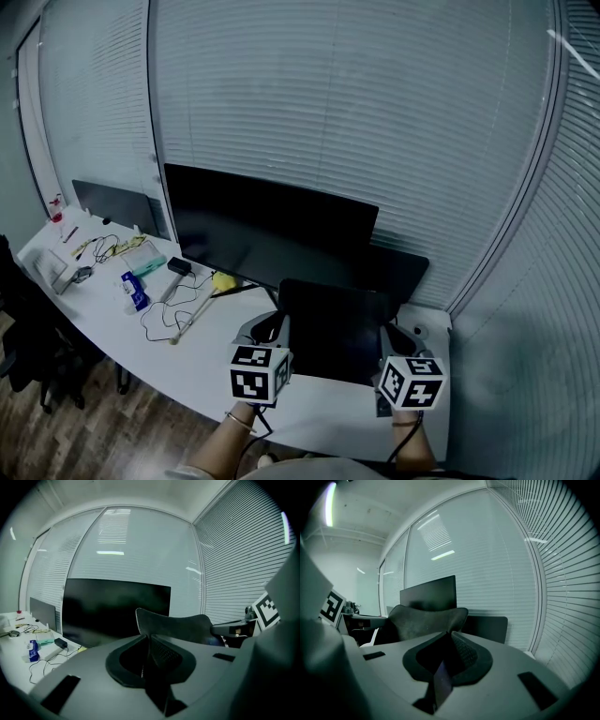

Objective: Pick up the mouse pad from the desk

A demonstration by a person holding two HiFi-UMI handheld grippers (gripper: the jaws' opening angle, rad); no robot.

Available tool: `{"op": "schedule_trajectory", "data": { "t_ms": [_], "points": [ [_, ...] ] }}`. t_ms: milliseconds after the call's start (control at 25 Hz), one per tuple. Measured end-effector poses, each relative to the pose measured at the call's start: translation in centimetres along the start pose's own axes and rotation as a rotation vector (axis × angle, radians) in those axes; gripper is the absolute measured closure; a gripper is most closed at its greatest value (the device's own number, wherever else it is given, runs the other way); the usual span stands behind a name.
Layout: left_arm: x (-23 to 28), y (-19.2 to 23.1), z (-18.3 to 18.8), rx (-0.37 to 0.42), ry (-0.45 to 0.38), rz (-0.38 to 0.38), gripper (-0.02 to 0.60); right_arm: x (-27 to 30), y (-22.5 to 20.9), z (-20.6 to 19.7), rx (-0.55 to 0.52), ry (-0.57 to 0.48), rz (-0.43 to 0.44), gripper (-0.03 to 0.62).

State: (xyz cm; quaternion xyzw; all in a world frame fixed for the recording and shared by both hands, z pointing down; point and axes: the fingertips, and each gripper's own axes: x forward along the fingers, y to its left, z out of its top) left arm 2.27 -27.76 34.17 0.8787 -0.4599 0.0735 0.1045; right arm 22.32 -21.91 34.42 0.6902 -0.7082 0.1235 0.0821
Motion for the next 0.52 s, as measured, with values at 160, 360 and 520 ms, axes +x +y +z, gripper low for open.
{"op": "schedule_trajectory", "data": {
  "t_ms": [160, 360, 520],
  "points": [
    [0.21, -0.61, 0.15, -0.005, -0.009, -0.016, 0.54, -0.39, -0.51, 0.3, -0.012, -0.001, -0.014, 0.54],
    [0.28, -0.72, 0.47, -0.014, -0.017, -0.021, 0.54, -0.71, -0.51, 0.85, -0.03, -0.004, -0.019, 0.54],
    [0.4, -0.4, 0.38, -0.021, -0.017, -0.019, 0.54, -0.58, -0.33, 0.83, -0.036, -0.005, -0.018, 0.54]
  ]
}}
